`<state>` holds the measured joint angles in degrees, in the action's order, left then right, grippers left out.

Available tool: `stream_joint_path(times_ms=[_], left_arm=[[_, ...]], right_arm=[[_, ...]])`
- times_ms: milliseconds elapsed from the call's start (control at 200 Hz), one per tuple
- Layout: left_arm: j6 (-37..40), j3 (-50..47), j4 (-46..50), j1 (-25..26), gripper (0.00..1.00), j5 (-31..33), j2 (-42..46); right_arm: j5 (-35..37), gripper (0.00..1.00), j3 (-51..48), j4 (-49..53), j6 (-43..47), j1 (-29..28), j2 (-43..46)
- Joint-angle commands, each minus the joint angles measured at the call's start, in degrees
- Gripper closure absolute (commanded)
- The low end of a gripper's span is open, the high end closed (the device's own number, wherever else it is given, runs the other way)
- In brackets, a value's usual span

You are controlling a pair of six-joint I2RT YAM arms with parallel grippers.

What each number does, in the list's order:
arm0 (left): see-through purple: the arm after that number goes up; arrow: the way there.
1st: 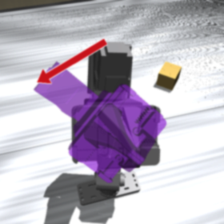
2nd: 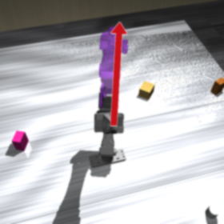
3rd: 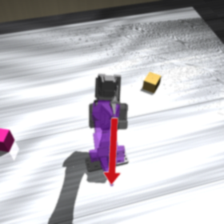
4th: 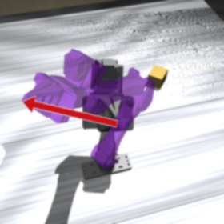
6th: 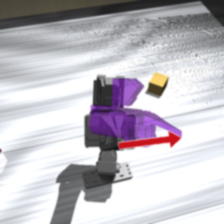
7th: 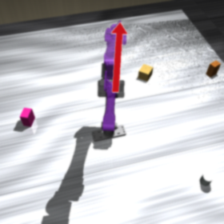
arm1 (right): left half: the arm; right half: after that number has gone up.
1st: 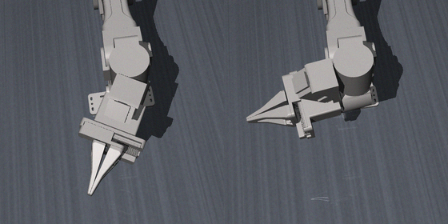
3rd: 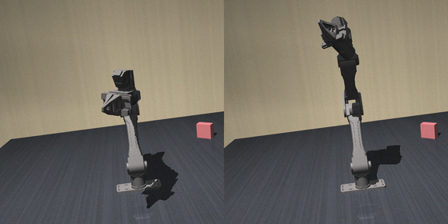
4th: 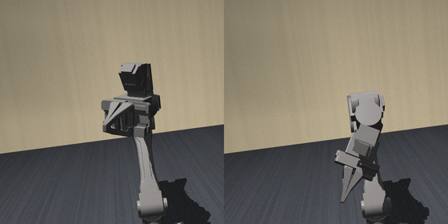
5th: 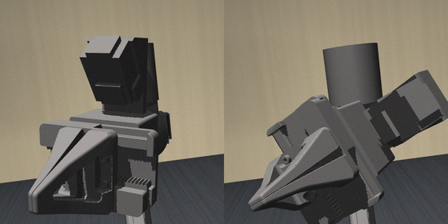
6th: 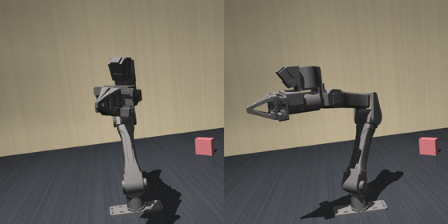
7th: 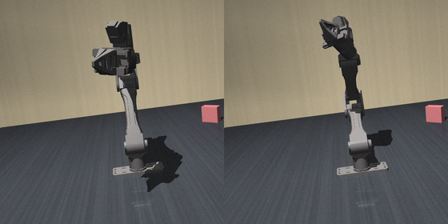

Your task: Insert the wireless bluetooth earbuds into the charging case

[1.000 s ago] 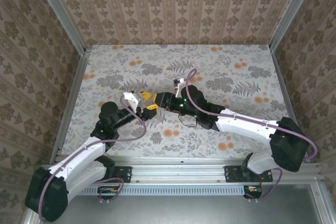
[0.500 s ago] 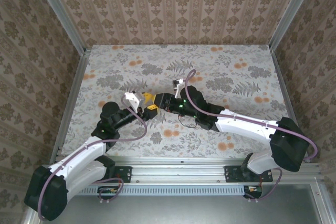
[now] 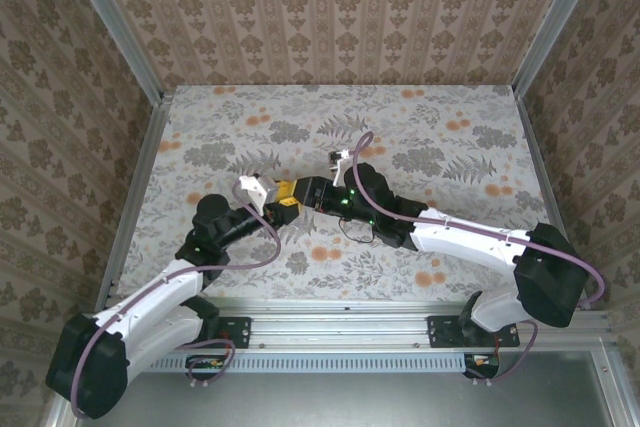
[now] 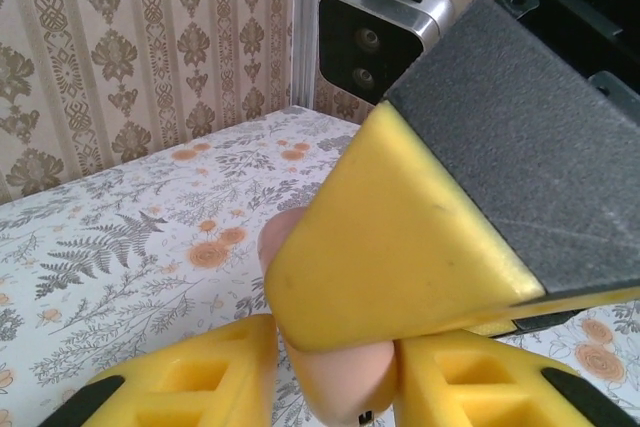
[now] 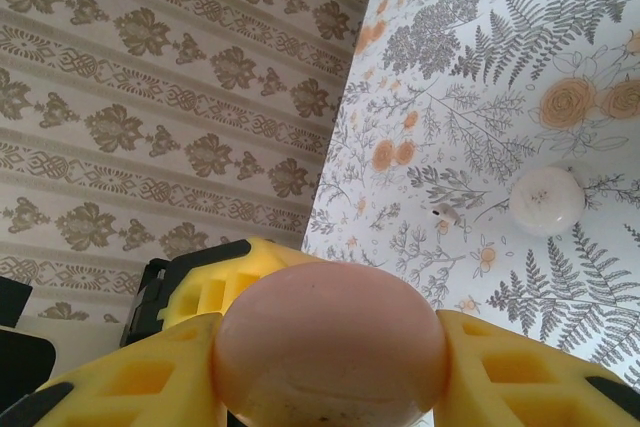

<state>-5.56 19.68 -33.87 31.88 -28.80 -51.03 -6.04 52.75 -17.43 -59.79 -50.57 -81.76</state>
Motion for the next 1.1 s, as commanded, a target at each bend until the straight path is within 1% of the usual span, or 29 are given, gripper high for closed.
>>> stream_joint_path(times_ms=[0, 125, 325, 445, 685, 805, 880, 995, 1095], left_arm=[[-1.51, 2.15, 1.08, 0.11, 0.71, 0.33, -0.74], [-2.76, 3.07, 2.23, 0.11, 0.73, -0.16, -1.53], [-4.88, 2.82, 1.00, 0.14, 0.77, 0.32, -2.20], [-5.20, 3.15, 1.87, 0.12, 0.78, 0.48, -2.25], [-6.30, 4.83, 3.10, 0.11, 0.78, -0.82, -4.29], [-7.29, 4.75, 1.87, 0.14, 0.79, -1.08, -5.34], [-7.47, 4.96, 1.17, 0.15, 0.79, -1.81, -6.52], [-7.35, 6.47, 1.33, 0.11, 0.80, -4.07, -8.75], [-8.55, 6.36, -1.38, 0.11, 0.81, -4.56, -9.86]], right_arm=[[-0.66, 0.54, 0.22, -1.74, 2.04, -0.46, 1.60], [-0.32, 0.52, 0.29, -0.30, 4.23, -0.45, 1.60], [0.75, 0.40, 0.23, 2.40, 6.79, -0.28, 4.12], [1.43, 0.36, 0.33, 5.21, 8.98, 0.03, 5.25], [4.10, 0.35, -0.19, 11.11, 15.15, 1.68, 10.15], [4.47, 0.35, -1.33, 12.78, 18.21, 3.26, 13.57], [2.70, 0.34, -2.39, 12.35, 18.92, 5.16, 15.46], [-2.79, 0.33, -4.29, 9.82, 19.72, 9.13, 17.94], [-6.42, 0.33, -4.24, 10.92, 22.02, 11.80, 19.49]])
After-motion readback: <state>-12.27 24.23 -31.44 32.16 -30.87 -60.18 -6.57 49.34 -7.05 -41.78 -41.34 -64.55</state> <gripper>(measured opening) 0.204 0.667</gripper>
